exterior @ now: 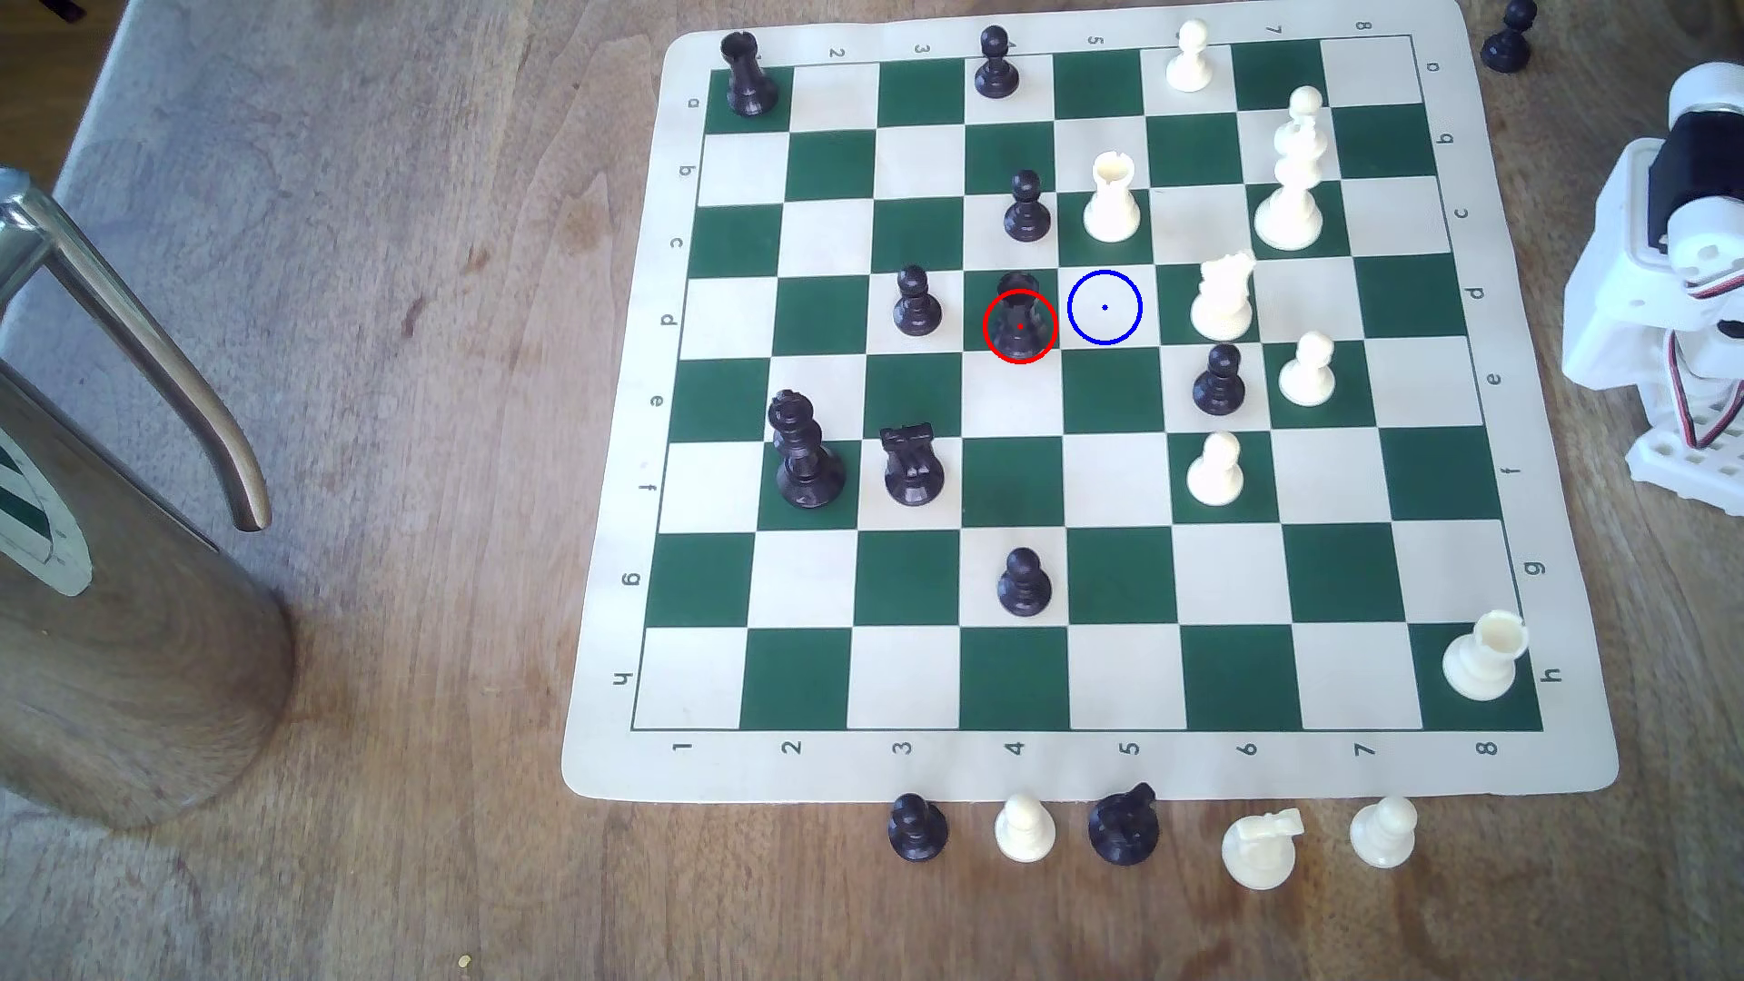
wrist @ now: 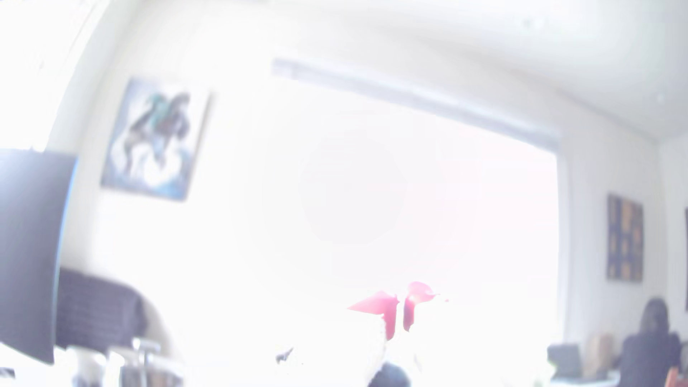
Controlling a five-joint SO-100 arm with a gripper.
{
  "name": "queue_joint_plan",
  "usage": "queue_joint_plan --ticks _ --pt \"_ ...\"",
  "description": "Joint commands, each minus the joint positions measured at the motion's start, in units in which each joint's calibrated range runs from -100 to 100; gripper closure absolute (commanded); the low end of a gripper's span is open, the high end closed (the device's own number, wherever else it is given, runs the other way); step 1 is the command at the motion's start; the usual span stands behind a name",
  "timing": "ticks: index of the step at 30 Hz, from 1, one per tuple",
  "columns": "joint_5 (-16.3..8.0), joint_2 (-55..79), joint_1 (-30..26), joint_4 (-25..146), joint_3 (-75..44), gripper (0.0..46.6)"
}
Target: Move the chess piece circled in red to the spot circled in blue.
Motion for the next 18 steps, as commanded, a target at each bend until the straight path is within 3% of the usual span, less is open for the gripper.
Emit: queue_joint_plan --ticks 1,8,15,18 --pt "0.5 0.1 -3.8 21.1 -10.6 46.4" --pt "-2.1 2.8 -6.4 47.0 -18.1 46.4" --pt "-5.3 11.8 -3.7 63.6 -26.1 46.4" --pt "-7.8 18.3 -3.9 68.0 -28.9 45.9"
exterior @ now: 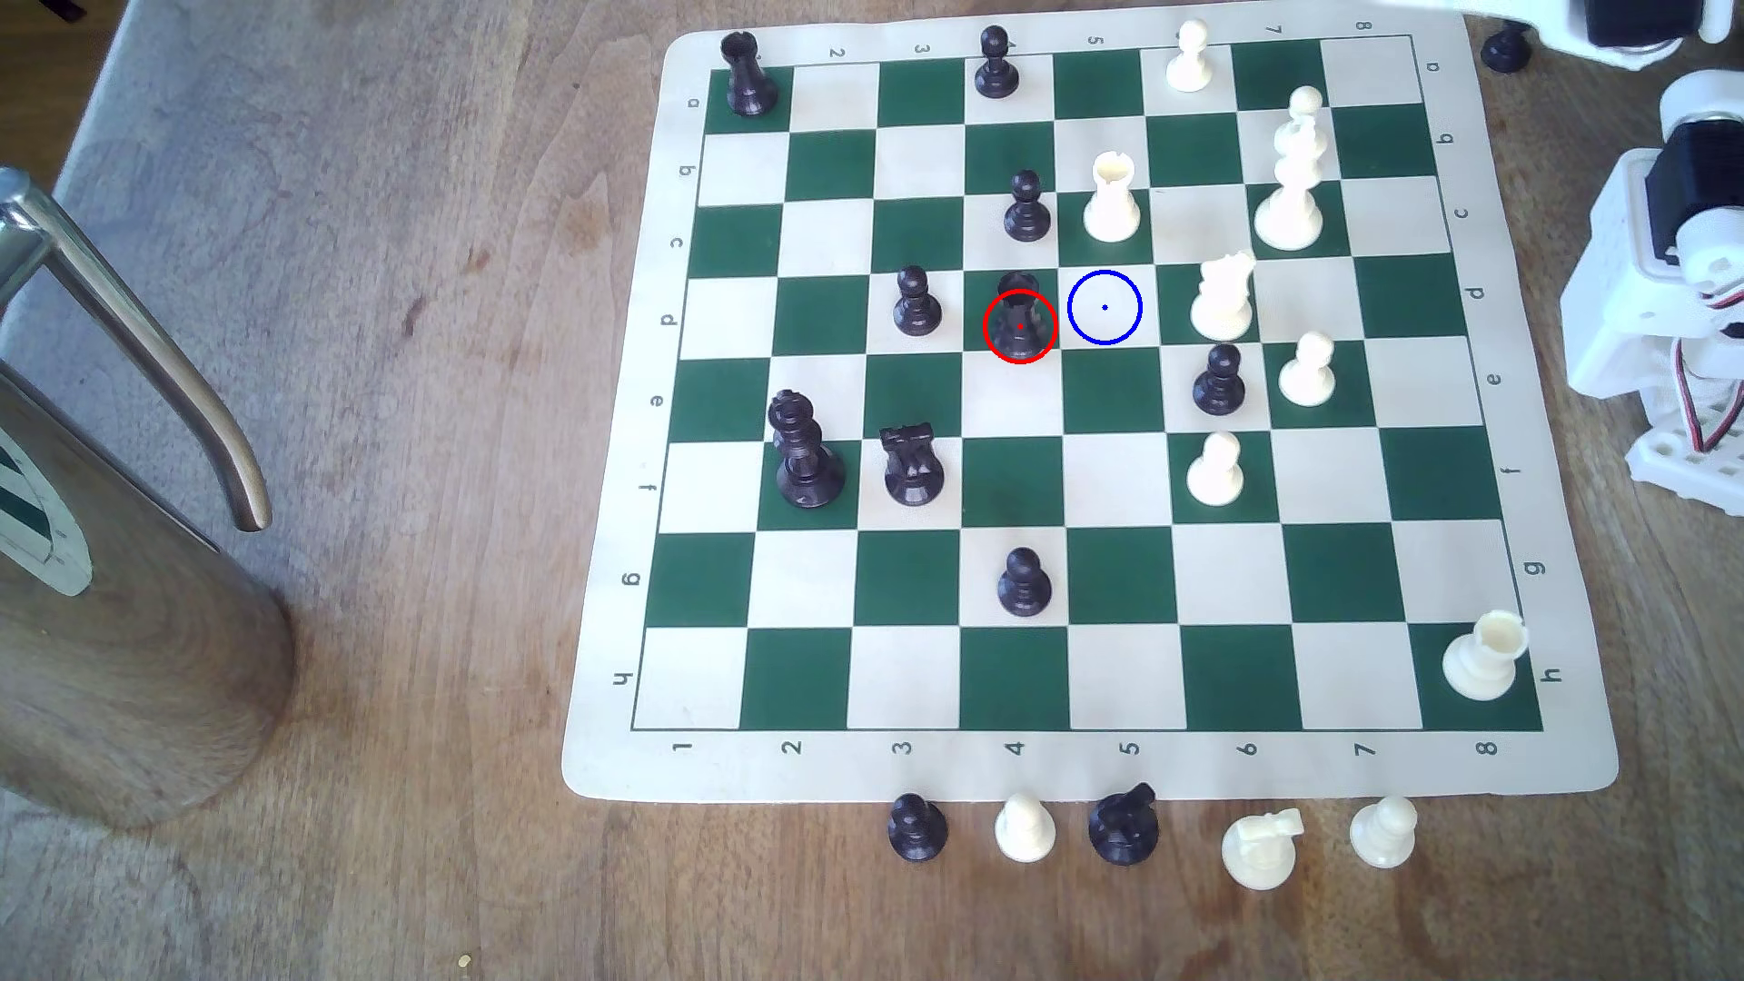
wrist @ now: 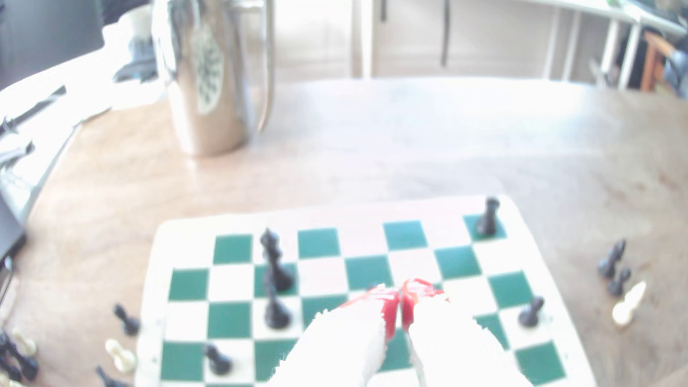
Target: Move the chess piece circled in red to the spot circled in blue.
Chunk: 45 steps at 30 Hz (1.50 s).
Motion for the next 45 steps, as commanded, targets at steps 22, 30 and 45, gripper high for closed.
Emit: queue_joint_plan --ticks 22,30,45 --pt "-11.0 44.8 -4.7 1.4 -19.6 31.9" --pt "-11.7 57.2 -4.6 1.1 -26.9 31.7" --pt "-9.8 73.4 0.3 -1.5 -34.3 31.1"
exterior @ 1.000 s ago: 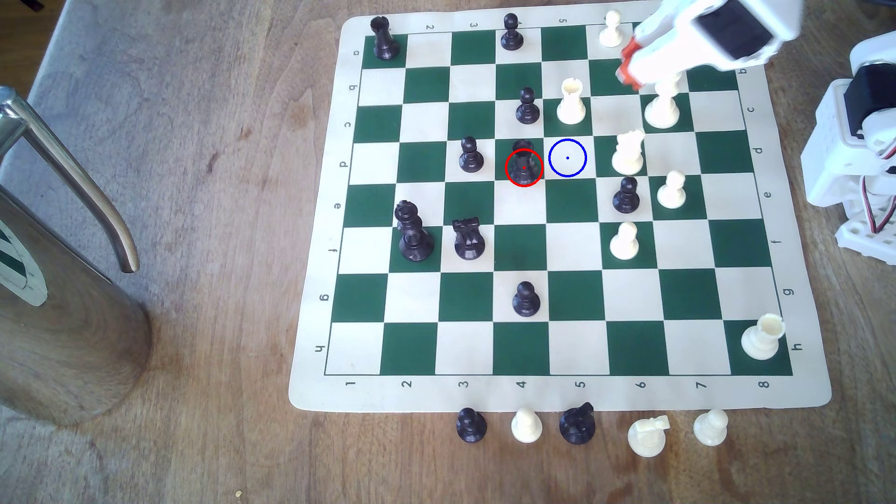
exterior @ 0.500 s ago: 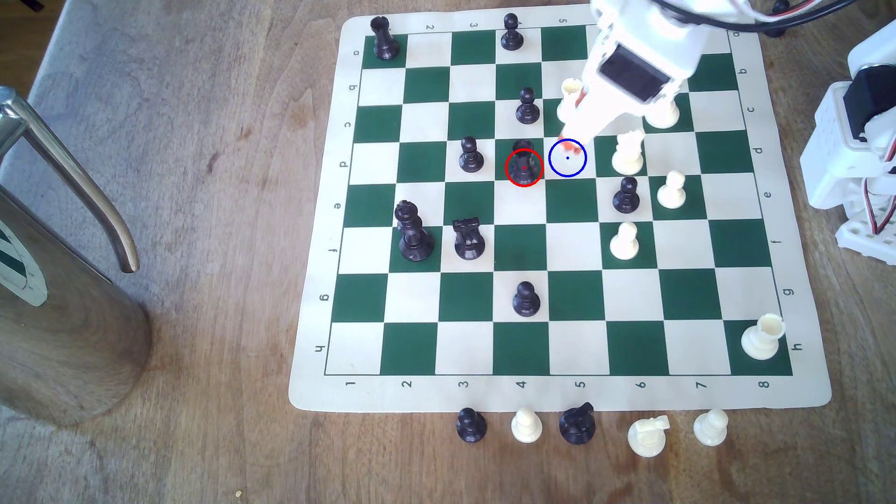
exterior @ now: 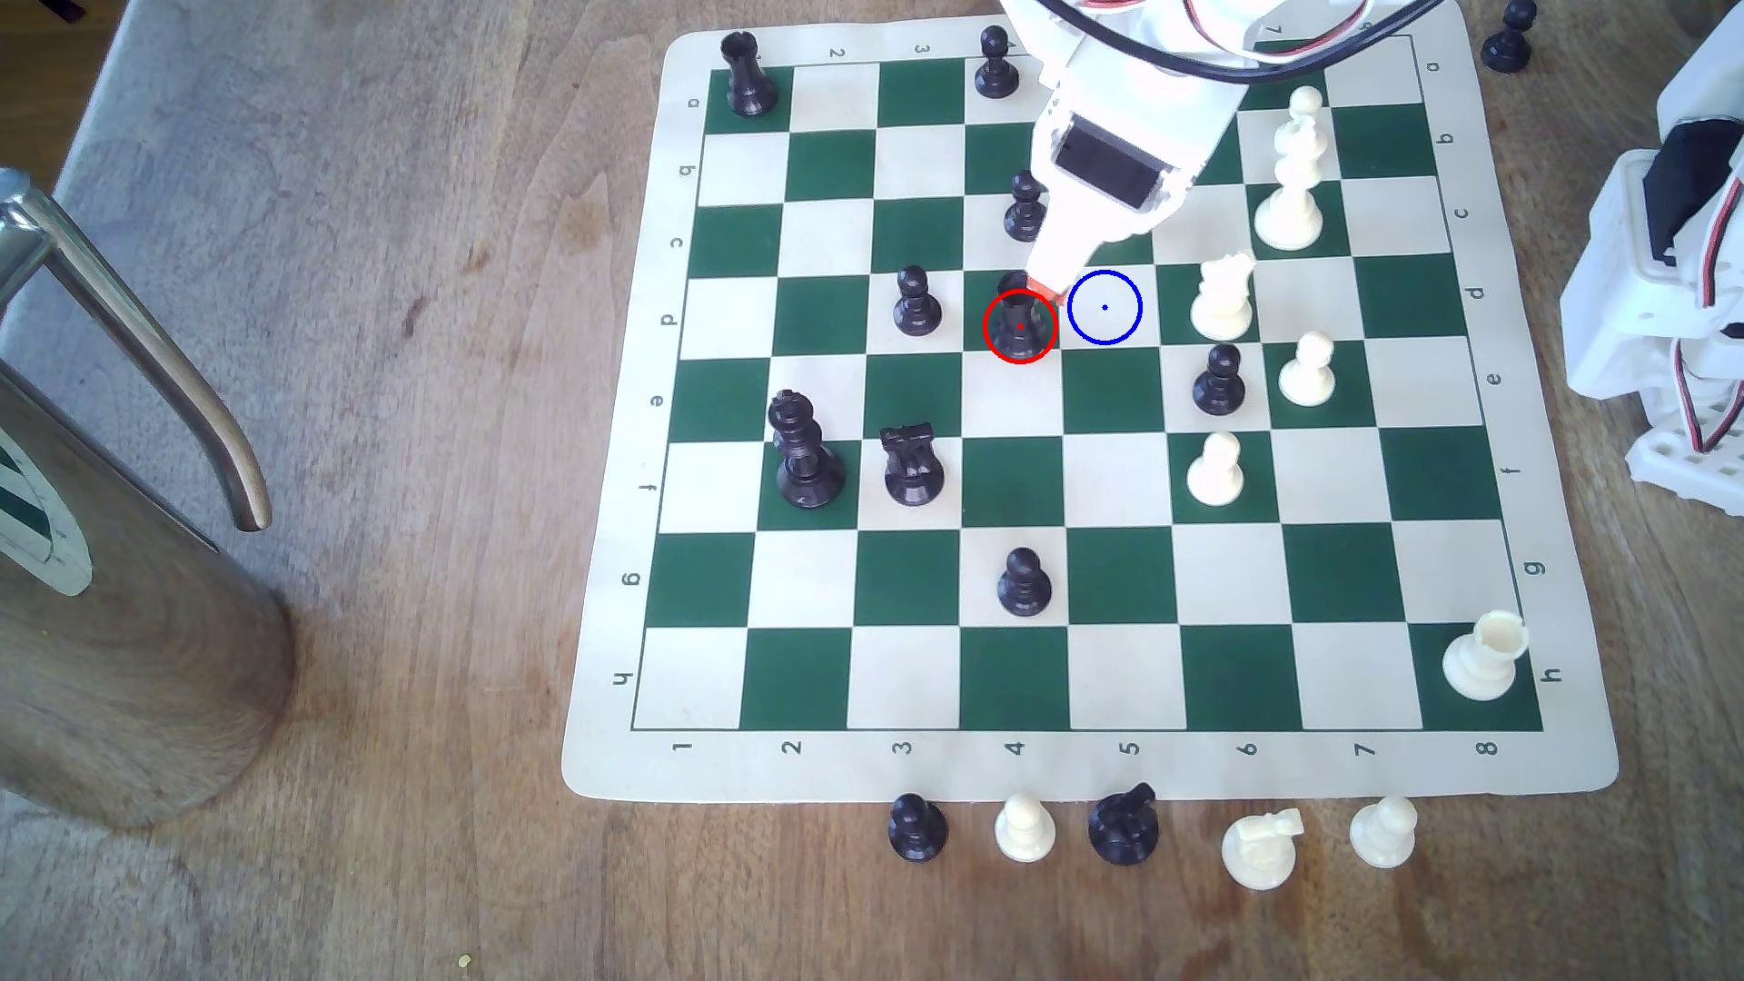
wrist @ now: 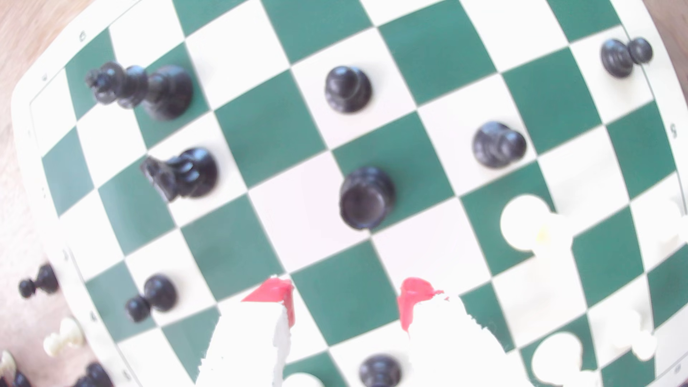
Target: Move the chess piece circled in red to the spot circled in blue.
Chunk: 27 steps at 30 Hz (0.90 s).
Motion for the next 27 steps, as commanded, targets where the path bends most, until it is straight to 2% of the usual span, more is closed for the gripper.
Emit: queue_joint_plan --ticks 1,11,27 --pt "0.2 1.6 0.4 -1.2 -5.8 31.1" --pt "0.6 10.1 1.1 -2.4 -10.7 31.1" --pt "1.2 16.0 3.0 -4.9 -12.7 30.9"
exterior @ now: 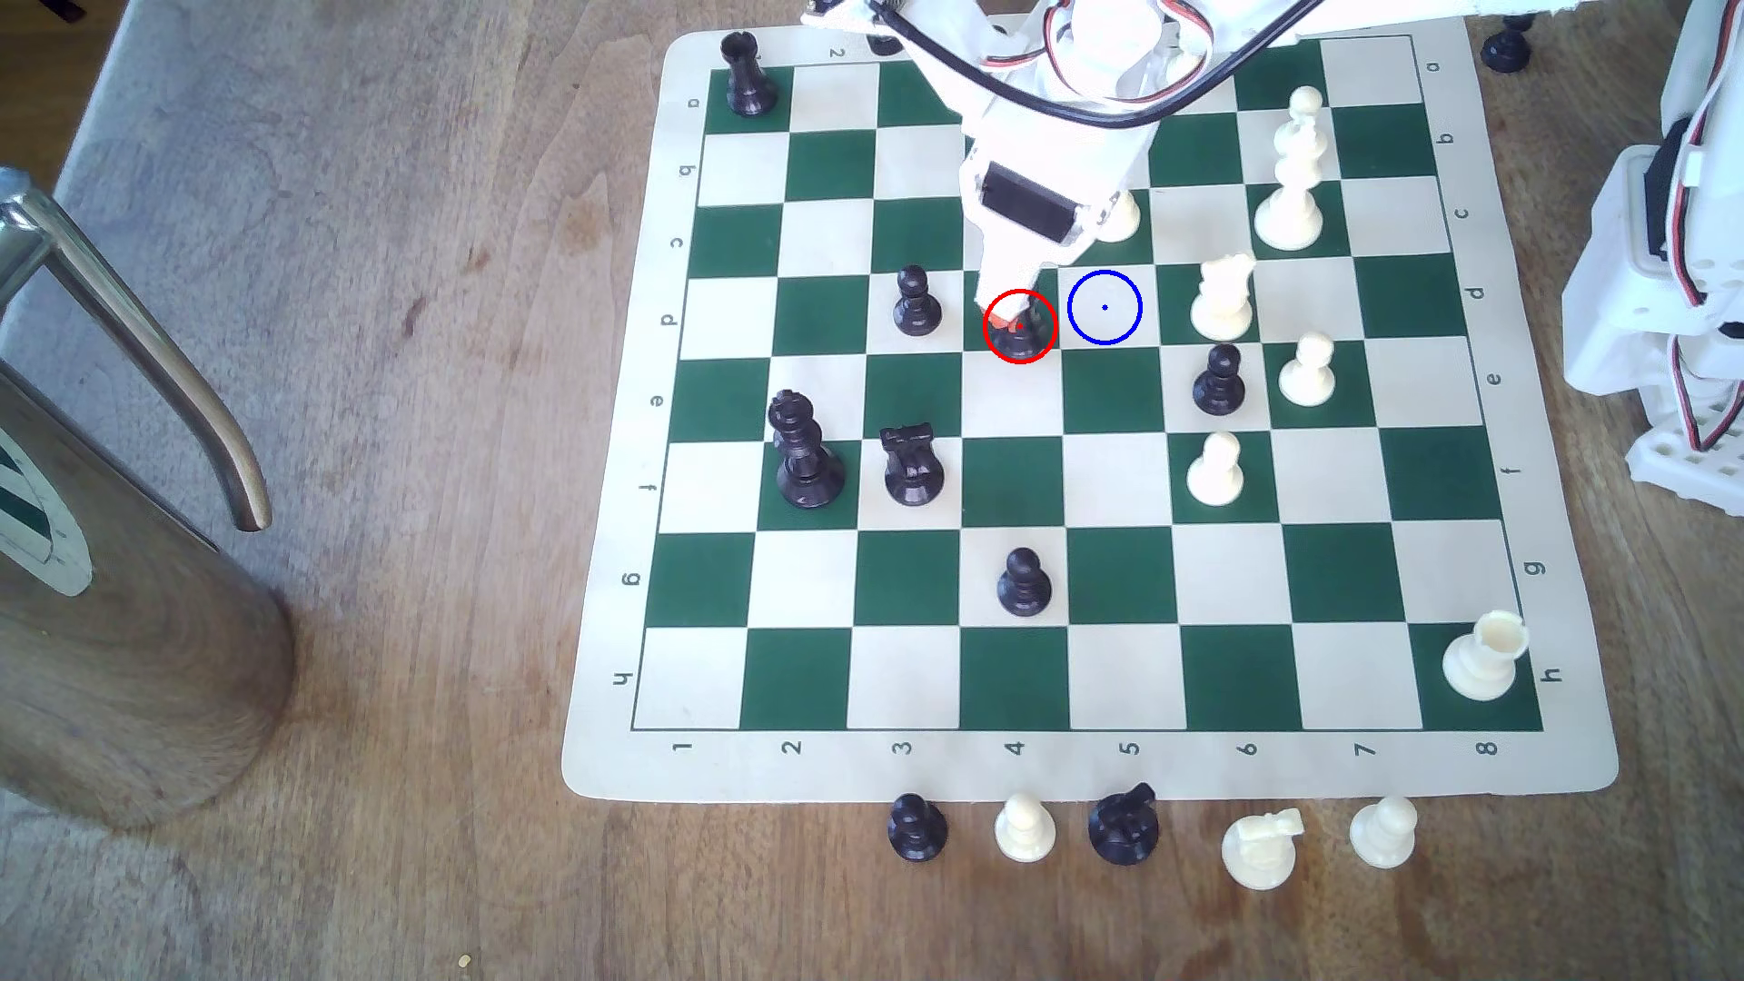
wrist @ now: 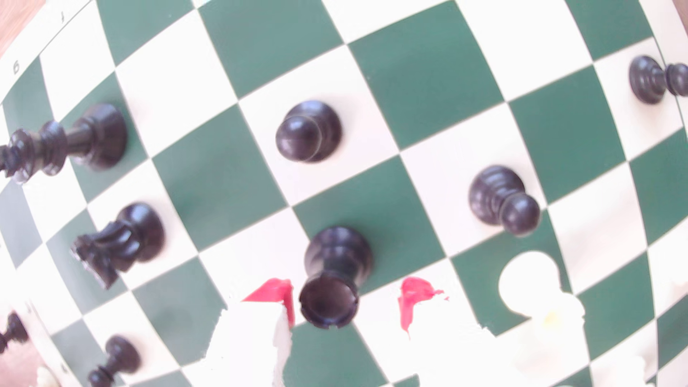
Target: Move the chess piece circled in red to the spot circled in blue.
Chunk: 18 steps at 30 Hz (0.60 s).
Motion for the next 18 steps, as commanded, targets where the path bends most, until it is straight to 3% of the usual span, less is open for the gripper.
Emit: queue_joint_plan --ticks 1,18 --pt "0.2 -0.1 0.7 -1.0 -4.4 31.0" --pt "0.0 2.4 -0.3 -2.3 -4.5 31.2"
